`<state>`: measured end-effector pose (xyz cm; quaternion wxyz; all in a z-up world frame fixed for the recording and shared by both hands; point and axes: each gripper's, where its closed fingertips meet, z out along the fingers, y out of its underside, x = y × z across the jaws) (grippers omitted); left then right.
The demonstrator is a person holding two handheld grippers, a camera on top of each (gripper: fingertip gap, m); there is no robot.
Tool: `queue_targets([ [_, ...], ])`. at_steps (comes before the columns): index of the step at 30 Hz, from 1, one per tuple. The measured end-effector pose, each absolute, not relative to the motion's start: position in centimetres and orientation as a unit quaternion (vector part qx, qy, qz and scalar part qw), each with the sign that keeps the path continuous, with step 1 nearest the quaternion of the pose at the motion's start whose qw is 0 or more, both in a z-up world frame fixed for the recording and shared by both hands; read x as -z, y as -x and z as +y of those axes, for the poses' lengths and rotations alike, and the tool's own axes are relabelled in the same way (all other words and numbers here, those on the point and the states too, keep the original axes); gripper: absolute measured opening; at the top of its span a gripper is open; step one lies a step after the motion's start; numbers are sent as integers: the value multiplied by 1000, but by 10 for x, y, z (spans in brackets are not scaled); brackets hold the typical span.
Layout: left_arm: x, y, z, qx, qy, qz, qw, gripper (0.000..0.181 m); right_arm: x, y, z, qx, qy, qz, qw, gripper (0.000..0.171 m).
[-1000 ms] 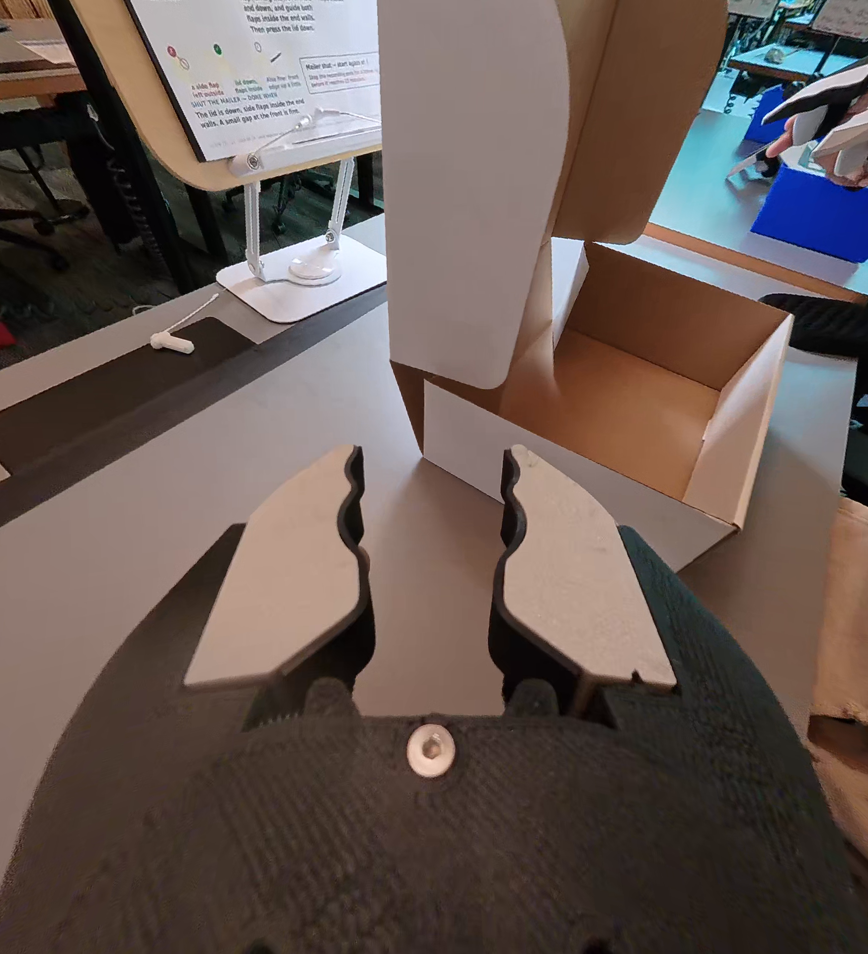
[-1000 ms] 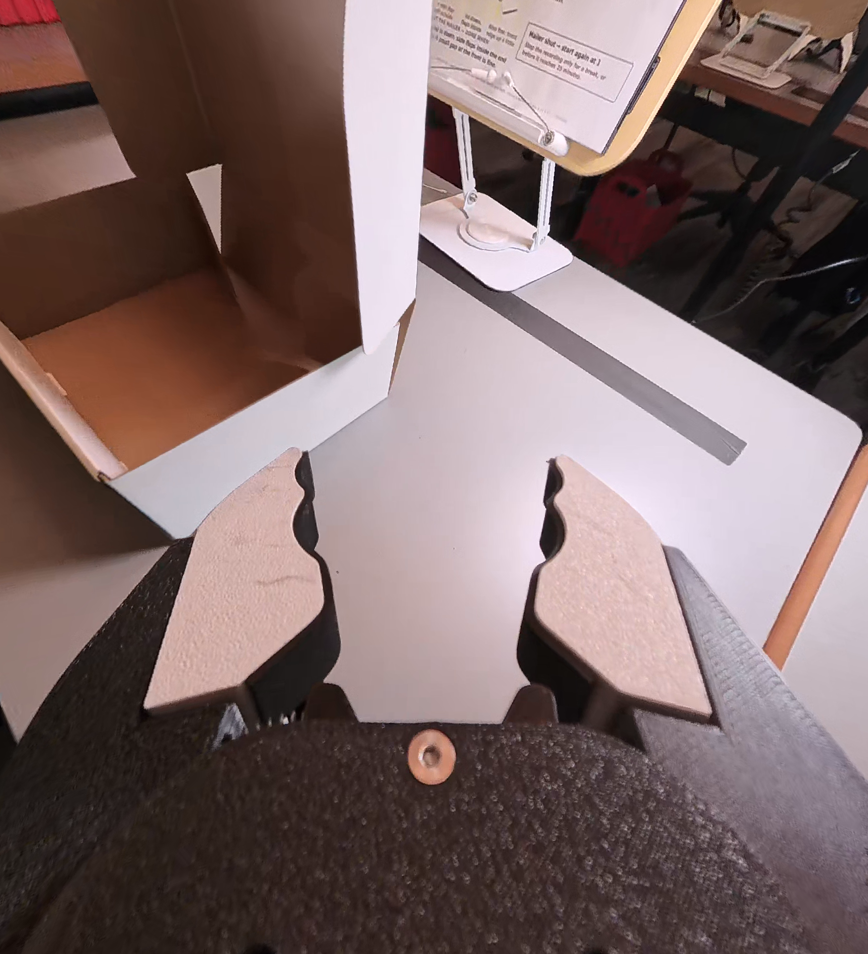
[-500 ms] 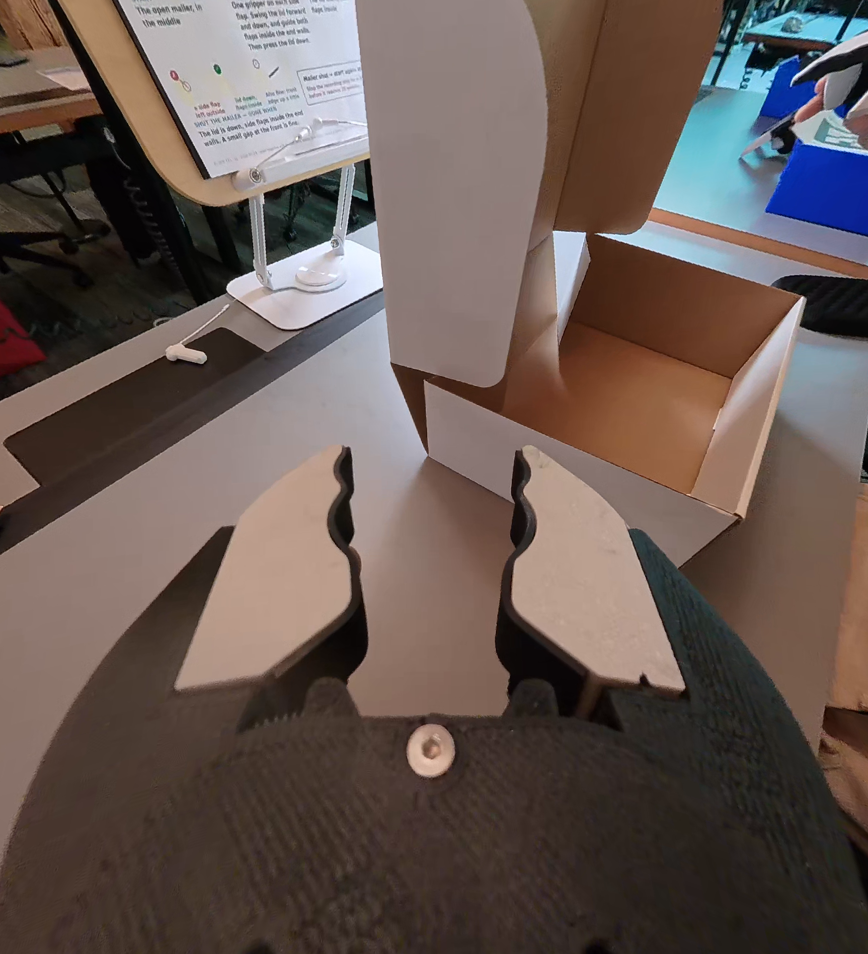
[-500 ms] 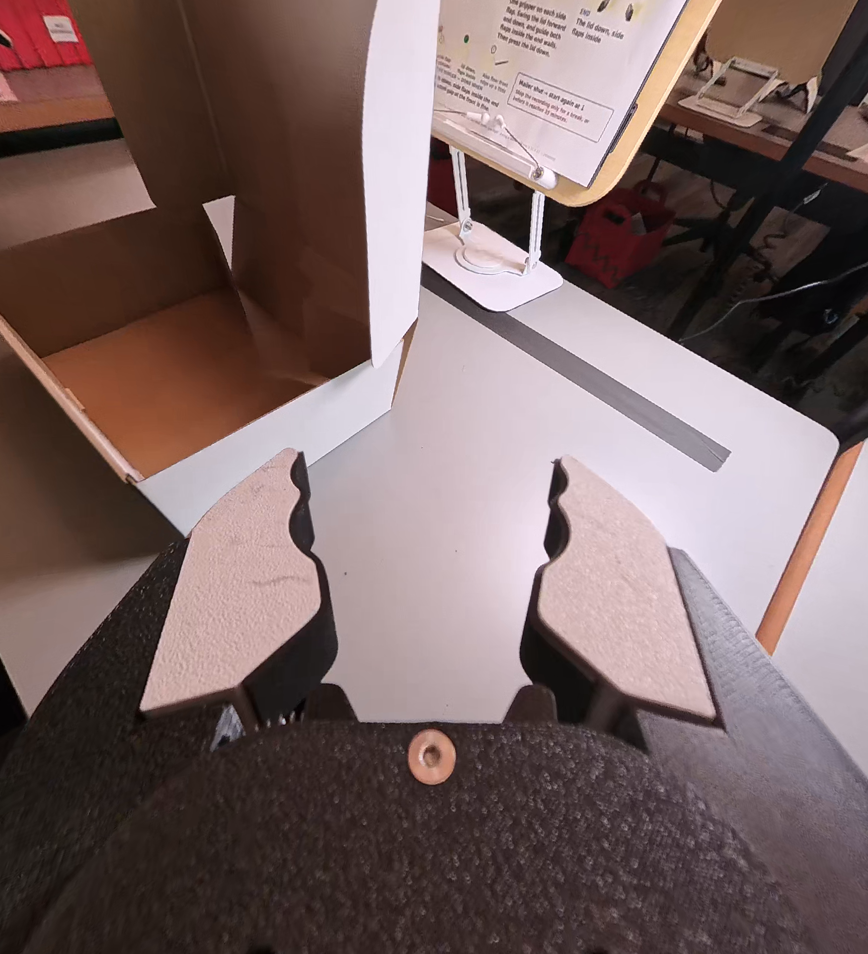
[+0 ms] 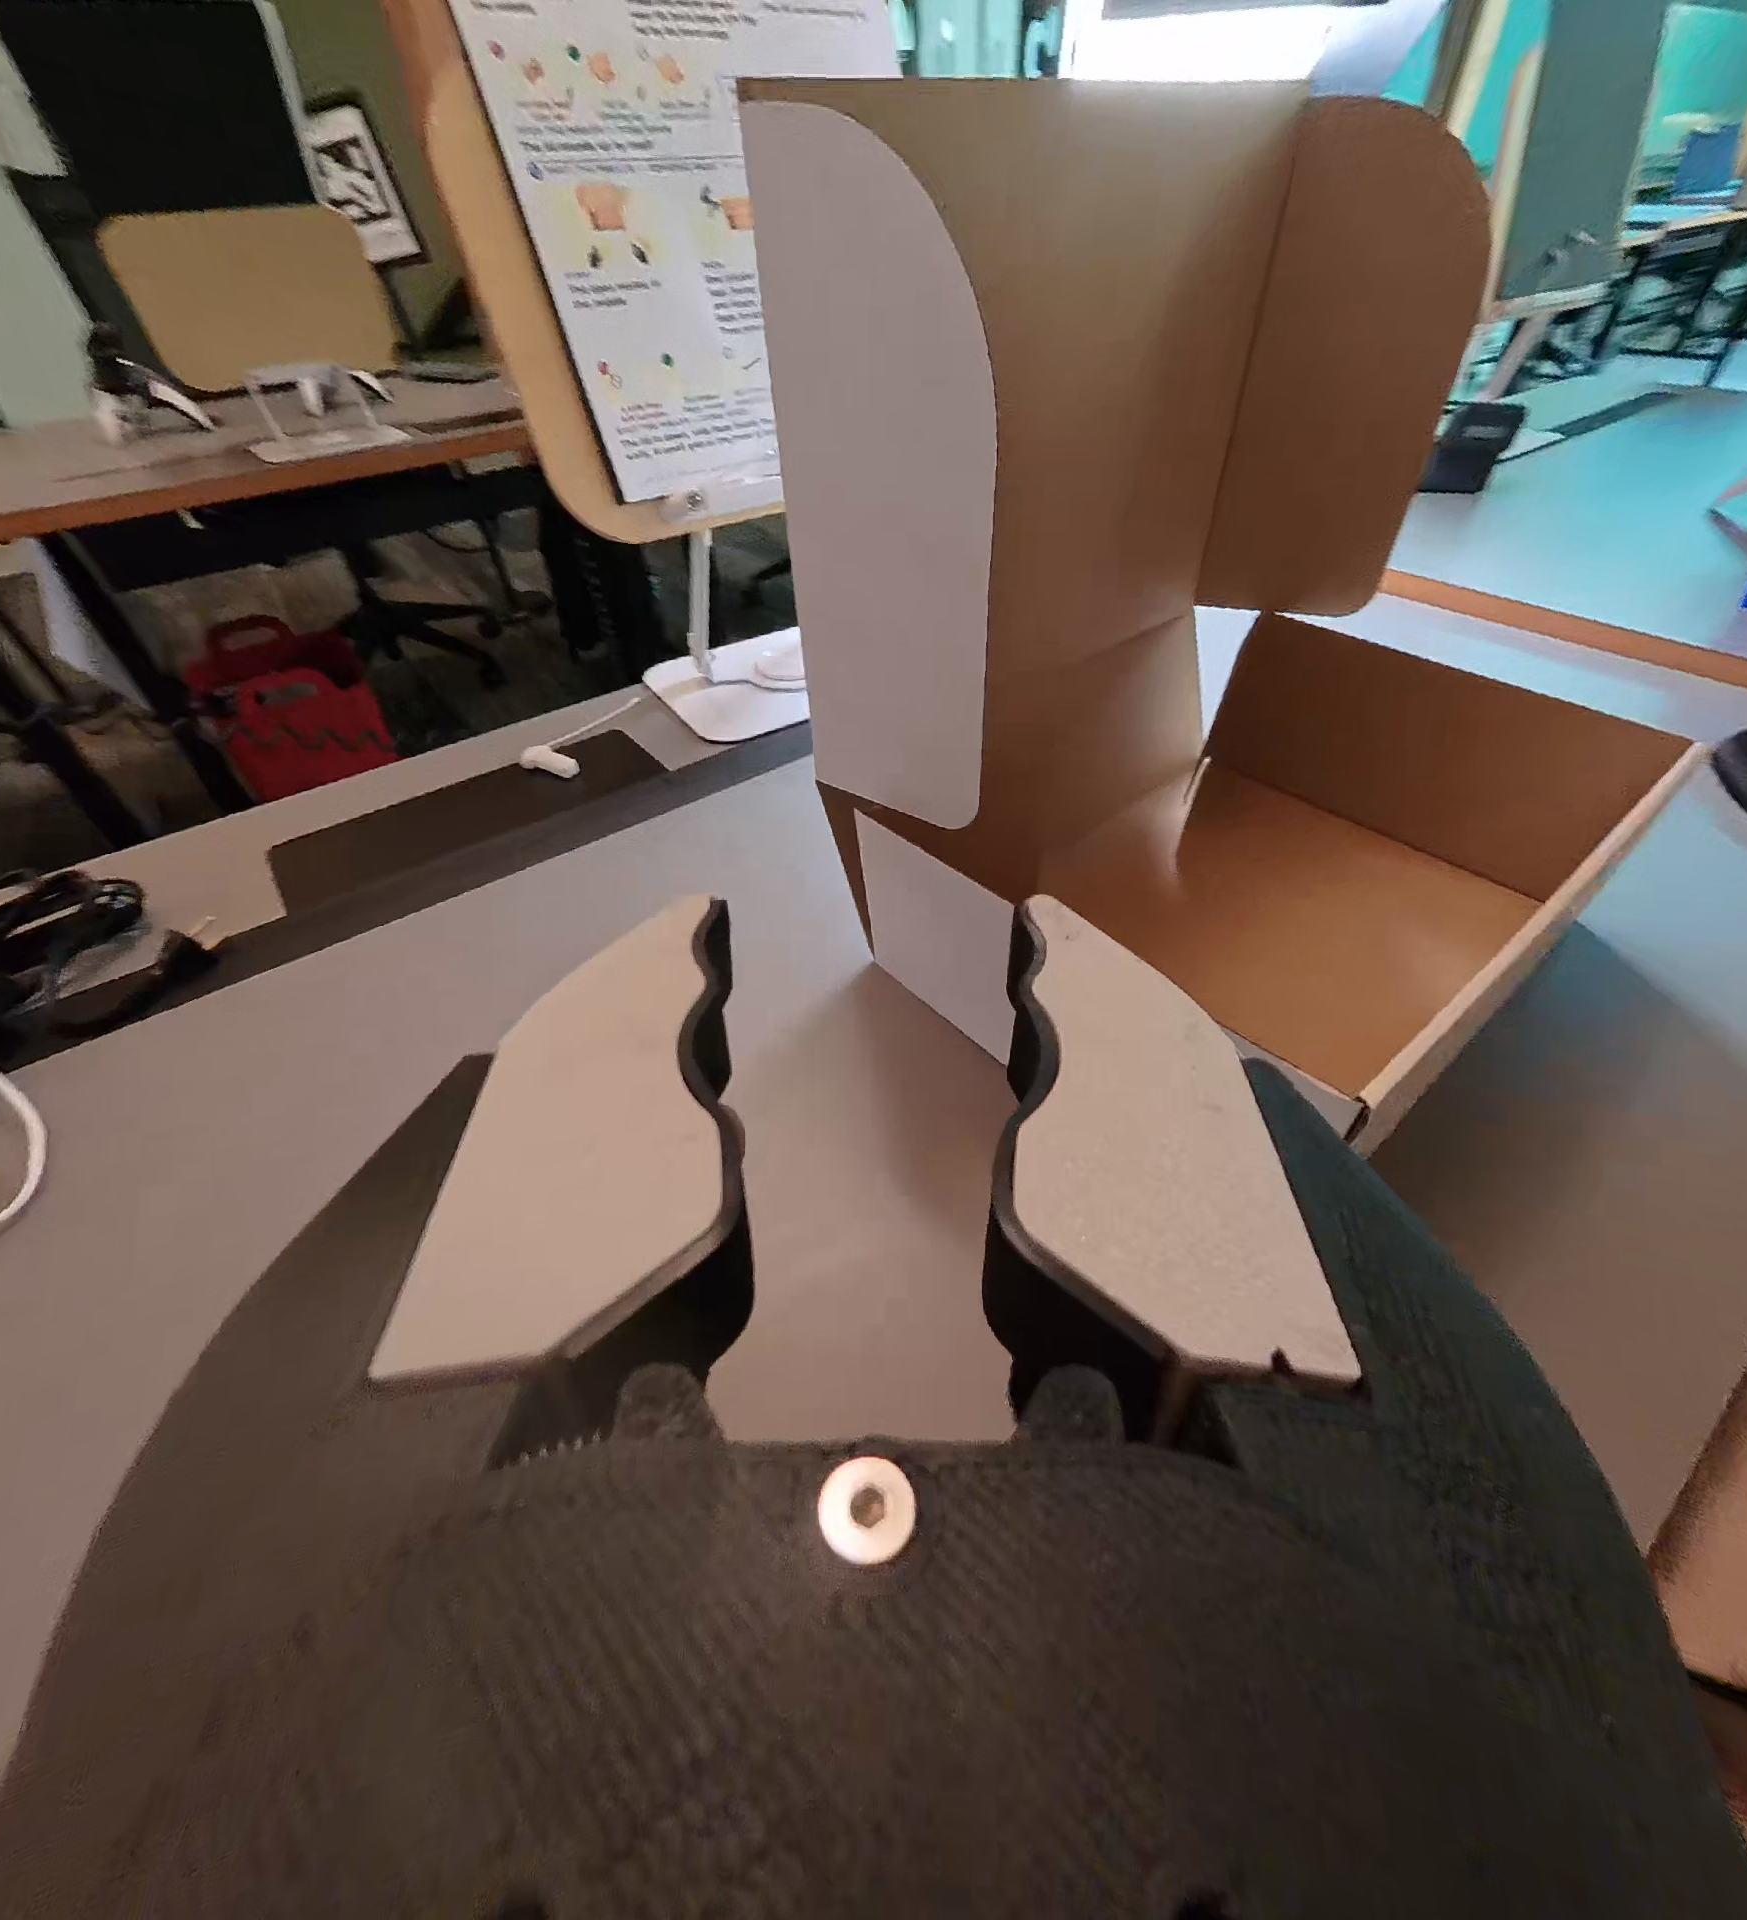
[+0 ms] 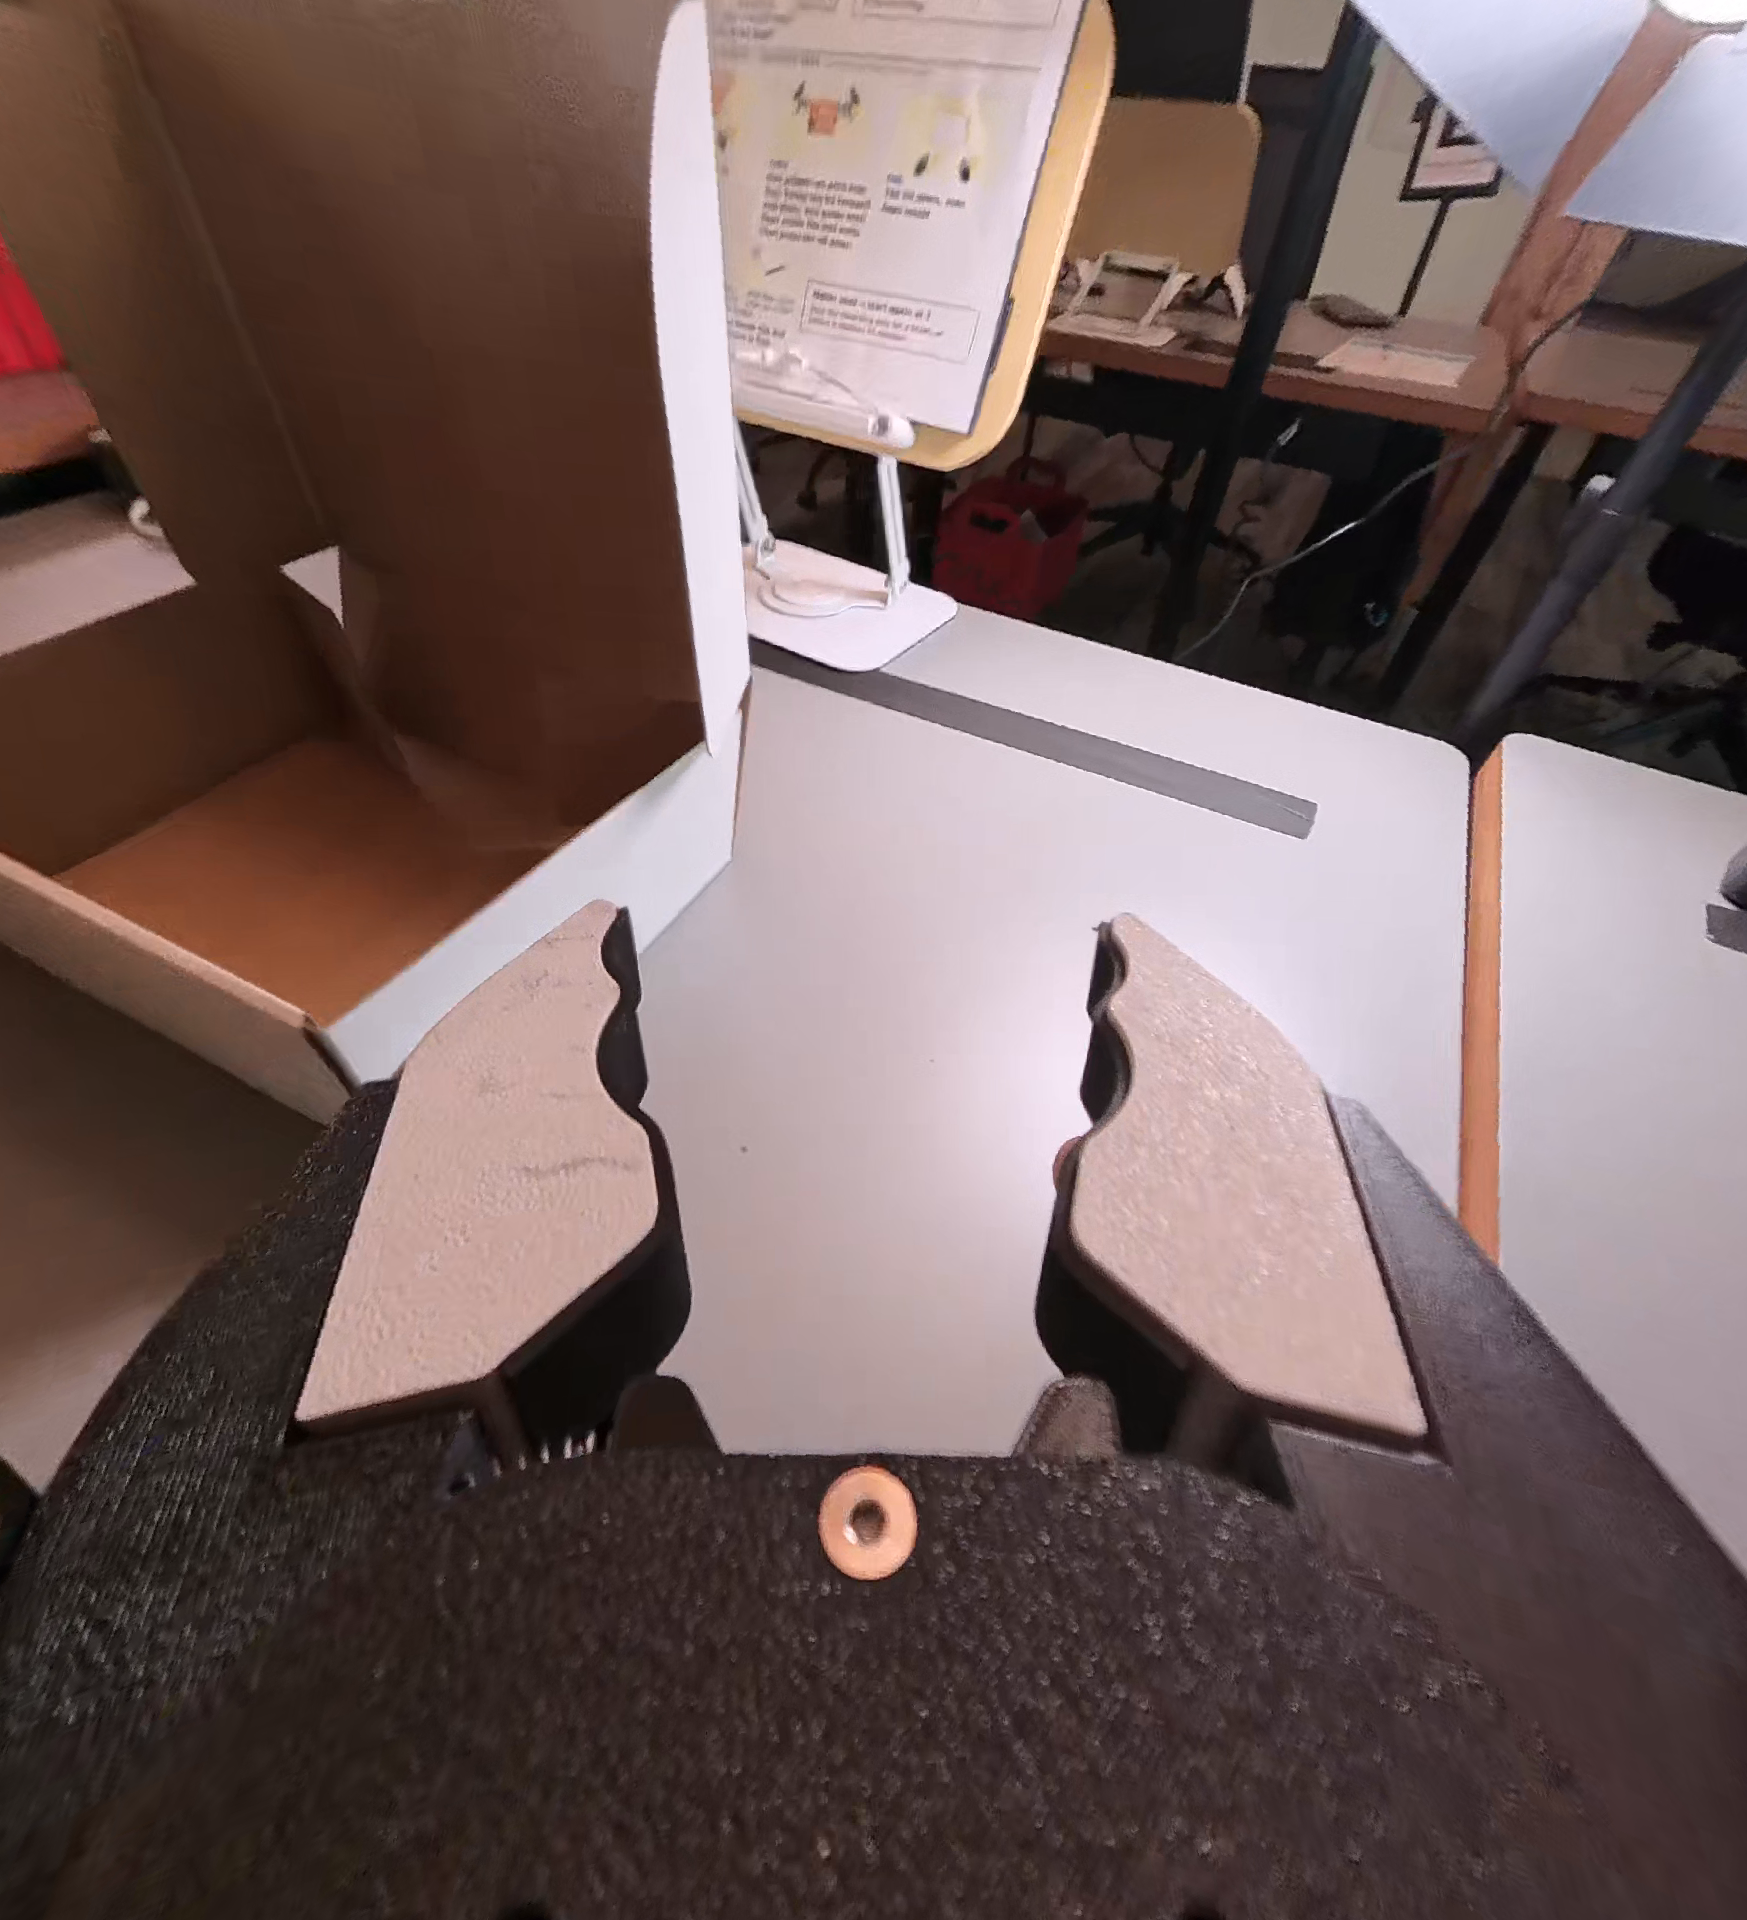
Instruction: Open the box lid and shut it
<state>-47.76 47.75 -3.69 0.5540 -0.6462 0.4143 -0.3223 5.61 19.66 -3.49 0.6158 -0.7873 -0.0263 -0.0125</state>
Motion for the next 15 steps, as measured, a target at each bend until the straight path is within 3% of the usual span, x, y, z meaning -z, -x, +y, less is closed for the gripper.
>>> queue_targets([
  [15, 62, 453, 434, 299, 667, 302, 612, 53, 54, 40, 185, 112, 728, 82, 671, 84],
])
